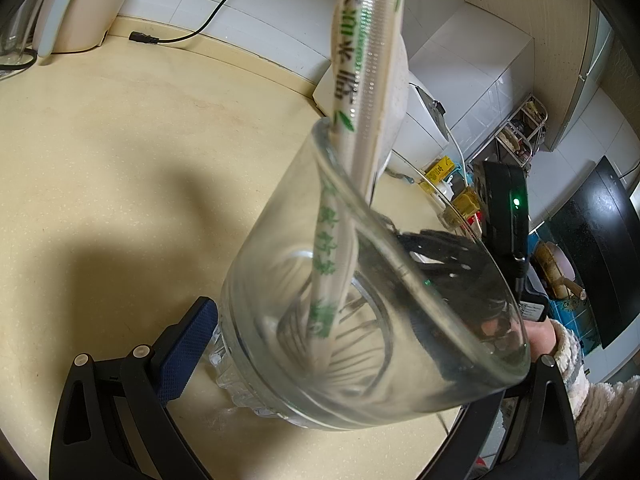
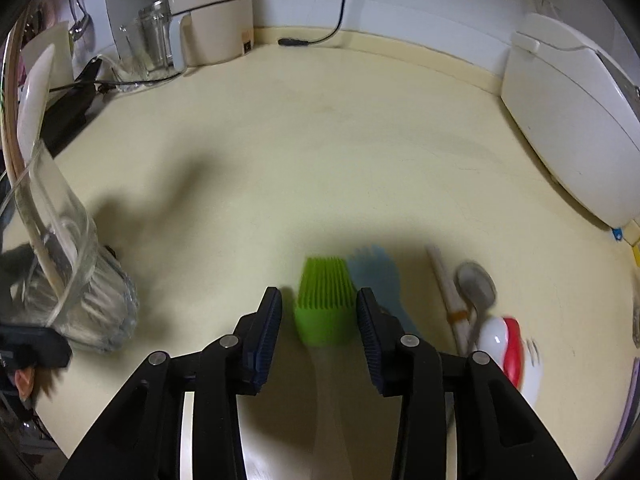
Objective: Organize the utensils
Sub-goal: 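Close the right gripper on the green silicone brush head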
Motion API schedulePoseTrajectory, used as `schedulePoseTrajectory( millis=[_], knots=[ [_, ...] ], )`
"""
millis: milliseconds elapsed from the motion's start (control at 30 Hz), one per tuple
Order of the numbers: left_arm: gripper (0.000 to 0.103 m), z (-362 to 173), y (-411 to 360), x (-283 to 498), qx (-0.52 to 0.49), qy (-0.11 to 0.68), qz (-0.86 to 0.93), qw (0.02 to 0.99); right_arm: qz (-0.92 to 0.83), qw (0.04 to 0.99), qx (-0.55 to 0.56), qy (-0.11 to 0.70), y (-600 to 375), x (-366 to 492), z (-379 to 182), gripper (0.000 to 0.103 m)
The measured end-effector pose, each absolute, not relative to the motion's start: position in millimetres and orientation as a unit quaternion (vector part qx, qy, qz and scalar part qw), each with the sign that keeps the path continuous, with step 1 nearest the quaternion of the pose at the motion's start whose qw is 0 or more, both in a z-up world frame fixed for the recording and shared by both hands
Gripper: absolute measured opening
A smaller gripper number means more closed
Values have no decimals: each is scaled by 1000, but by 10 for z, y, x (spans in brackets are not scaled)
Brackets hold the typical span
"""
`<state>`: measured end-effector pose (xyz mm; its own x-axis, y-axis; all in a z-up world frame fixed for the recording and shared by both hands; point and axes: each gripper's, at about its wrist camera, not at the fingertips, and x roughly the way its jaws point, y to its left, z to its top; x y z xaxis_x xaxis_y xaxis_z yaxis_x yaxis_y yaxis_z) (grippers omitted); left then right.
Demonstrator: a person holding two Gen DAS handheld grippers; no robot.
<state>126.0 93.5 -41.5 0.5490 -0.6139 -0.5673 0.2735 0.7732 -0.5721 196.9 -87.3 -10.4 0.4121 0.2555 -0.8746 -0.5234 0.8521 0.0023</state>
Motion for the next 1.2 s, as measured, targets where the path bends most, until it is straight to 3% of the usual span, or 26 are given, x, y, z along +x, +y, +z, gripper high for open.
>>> schedulePoseTrajectory(
  millis=[167, 267, 433, 900, 1200],
  knots=[
    [99, -414, 935, 1260, -214, 398, -260, 854, 241, 831, -130, 484, -864, 1979, -120, 42],
    [99, -414, 935, 1260, -214, 398, -260, 854, 238, 834, -130, 481, -885, 1954, -121, 31],
    [99, -414, 936, 1261, -214, 398, -260, 854, 248, 835, -101, 480, -942, 1855, -70, 31],
    [100, -413, 936, 1261, -214, 398, -260, 853, 304, 874, 21, 378, -1226, 1436, 677, 31],
    [100, -413, 937, 1261, -214, 398, -260, 853, 350, 857, 94, 367, -1239, 1420, 842, 31]
  ],
)
